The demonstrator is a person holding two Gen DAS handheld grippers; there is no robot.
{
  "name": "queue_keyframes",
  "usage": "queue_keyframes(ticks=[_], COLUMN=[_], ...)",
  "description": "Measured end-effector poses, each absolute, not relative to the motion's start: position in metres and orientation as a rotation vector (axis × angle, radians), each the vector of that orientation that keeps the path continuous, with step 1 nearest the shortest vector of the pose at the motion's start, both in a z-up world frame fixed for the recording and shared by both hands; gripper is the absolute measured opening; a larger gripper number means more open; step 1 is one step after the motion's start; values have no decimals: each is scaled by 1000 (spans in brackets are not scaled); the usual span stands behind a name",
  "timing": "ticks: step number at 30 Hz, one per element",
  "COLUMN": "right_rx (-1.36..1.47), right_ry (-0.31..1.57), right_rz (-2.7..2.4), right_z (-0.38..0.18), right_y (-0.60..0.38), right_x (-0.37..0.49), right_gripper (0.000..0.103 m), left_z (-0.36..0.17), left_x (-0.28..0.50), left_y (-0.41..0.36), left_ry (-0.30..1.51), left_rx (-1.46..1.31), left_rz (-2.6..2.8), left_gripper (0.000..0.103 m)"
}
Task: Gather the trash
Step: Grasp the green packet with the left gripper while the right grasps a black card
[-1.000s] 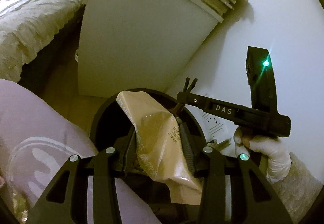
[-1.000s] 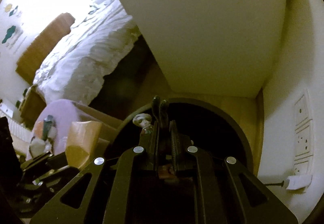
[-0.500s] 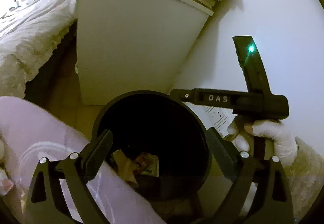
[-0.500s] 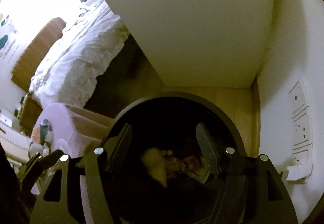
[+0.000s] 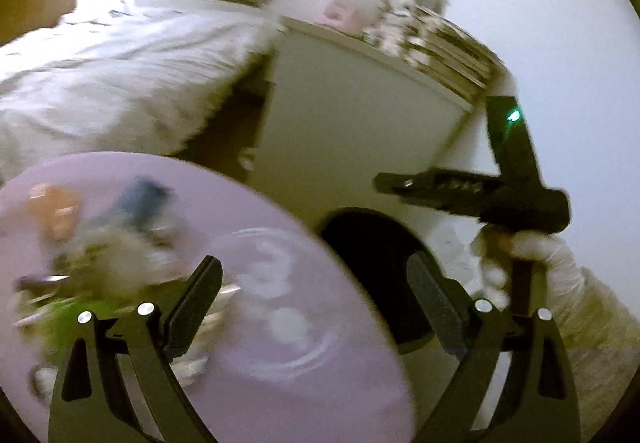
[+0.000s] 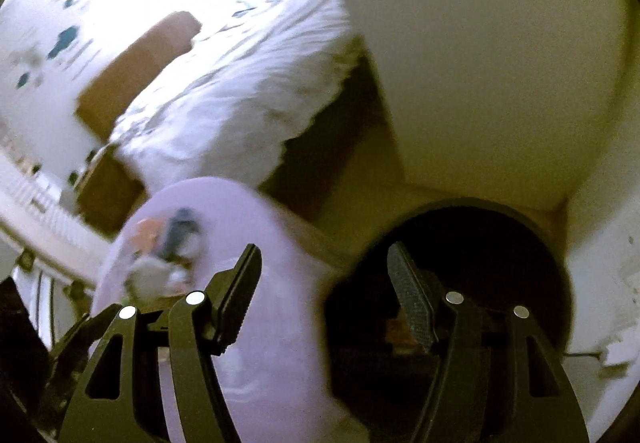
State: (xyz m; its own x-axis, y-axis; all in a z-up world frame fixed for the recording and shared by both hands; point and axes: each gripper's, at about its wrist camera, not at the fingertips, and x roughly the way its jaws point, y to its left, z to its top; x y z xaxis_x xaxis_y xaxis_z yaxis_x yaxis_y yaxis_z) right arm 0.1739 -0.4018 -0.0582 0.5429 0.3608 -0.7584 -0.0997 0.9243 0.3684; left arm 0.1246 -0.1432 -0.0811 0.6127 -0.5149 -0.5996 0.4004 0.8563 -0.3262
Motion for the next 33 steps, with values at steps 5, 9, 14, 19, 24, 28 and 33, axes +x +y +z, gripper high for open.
queue_keyframes(ticks=[5,9,14,19,24,28,33], right_rx=[191,70,-13,-23,-1,20,55], right_ry=[938,940,978,1004,1028,1034,1040], right_rz=[469,662,757,753,734,719,699], right_z=[-46,-46,-64,-82,-99,-107,-110], right_y=[-314,-240,-180,-149,-139,-133,-129], right_x=[170,159,154,167,184,192,205], right_gripper=[66,54,41,35,32,31,31], left_z=[-101,-125,-148,-156,-158,-160,-162], left_x=[105,101,99,106,111,114,115], left_y=[-84,-47,-26,-26,-28,-32,-34], left_ry=[763,813,854,854,843,836,841], left_rx=[-124,-109,-107,-77,-69,-51,-39], left_rz=[-359,-252,-210,-212,-233,-226,-215], left_gripper=[93,93,93,93,93,92,73])
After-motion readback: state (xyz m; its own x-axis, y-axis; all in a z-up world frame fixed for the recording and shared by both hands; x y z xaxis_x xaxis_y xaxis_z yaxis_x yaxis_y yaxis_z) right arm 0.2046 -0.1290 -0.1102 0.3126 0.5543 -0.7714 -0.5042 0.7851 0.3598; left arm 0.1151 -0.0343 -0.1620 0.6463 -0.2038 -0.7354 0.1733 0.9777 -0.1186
